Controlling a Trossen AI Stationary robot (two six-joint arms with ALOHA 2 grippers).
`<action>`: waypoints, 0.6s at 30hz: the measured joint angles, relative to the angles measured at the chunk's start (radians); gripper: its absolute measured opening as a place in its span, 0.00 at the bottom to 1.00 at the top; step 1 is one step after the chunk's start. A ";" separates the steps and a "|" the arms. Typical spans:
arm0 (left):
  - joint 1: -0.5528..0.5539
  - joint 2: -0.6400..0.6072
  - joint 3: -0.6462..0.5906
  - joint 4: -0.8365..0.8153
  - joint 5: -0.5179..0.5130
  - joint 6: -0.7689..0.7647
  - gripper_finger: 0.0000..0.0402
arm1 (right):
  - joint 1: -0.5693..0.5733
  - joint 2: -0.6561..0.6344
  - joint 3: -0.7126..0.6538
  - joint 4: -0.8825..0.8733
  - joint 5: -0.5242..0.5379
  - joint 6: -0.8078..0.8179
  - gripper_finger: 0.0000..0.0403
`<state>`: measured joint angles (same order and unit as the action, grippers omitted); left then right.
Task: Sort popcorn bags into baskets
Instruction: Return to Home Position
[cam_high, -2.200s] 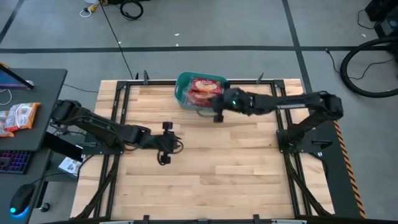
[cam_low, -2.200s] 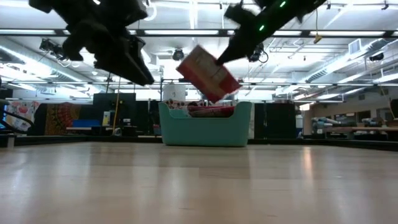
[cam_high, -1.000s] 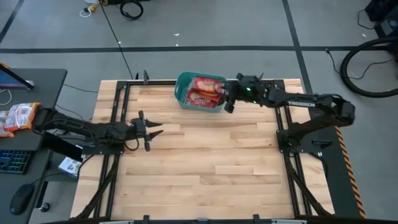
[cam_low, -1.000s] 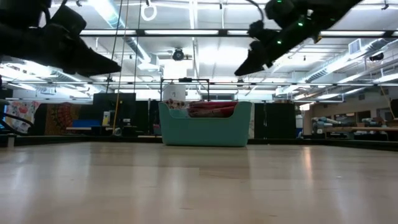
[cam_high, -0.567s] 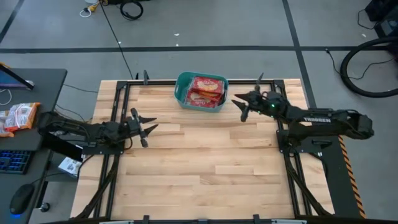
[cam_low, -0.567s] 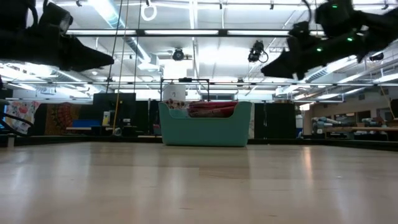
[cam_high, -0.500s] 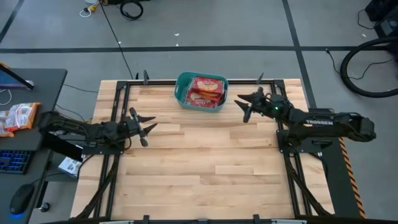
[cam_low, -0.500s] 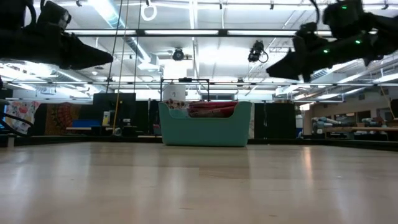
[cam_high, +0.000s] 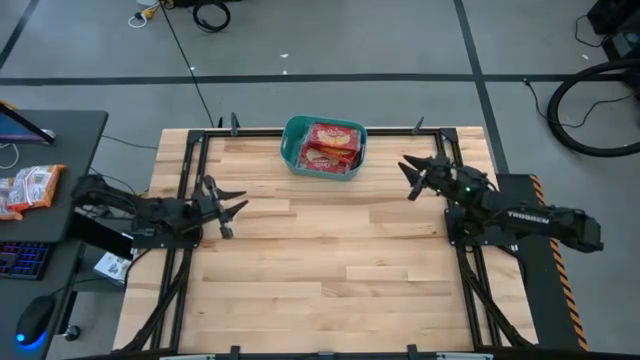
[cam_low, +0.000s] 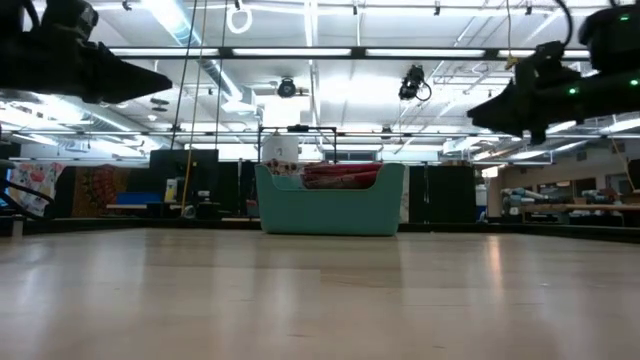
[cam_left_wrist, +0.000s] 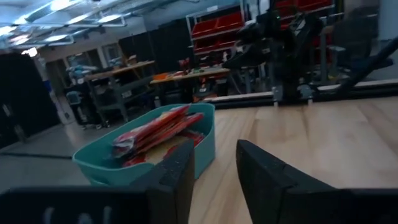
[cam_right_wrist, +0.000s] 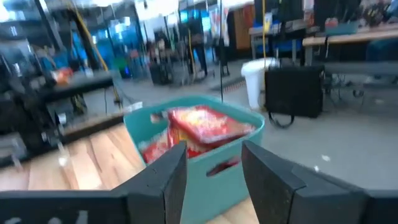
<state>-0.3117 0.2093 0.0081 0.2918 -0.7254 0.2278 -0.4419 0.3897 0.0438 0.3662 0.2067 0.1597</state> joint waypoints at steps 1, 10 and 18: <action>-0.011 -0.015 0.000 -0.009 0.000 0.013 0.29 | 0.000 -0.043 -0.013 -0.004 0.007 0.005 0.39; -0.070 -0.141 -0.001 -0.057 0.034 0.097 0.12 | 0.000 -0.299 -0.038 -0.086 0.144 0.051 0.38; -0.070 -0.138 -0.001 -0.054 0.035 0.041 0.09 | 0.000 -0.320 -0.038 -0.042 0.163 0.049 0.37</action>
<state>-0.3813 0.0715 0.0074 0.2382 -0.6907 0.2690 -0.4419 0.0700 0.0063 0.3242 0.3695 0.2086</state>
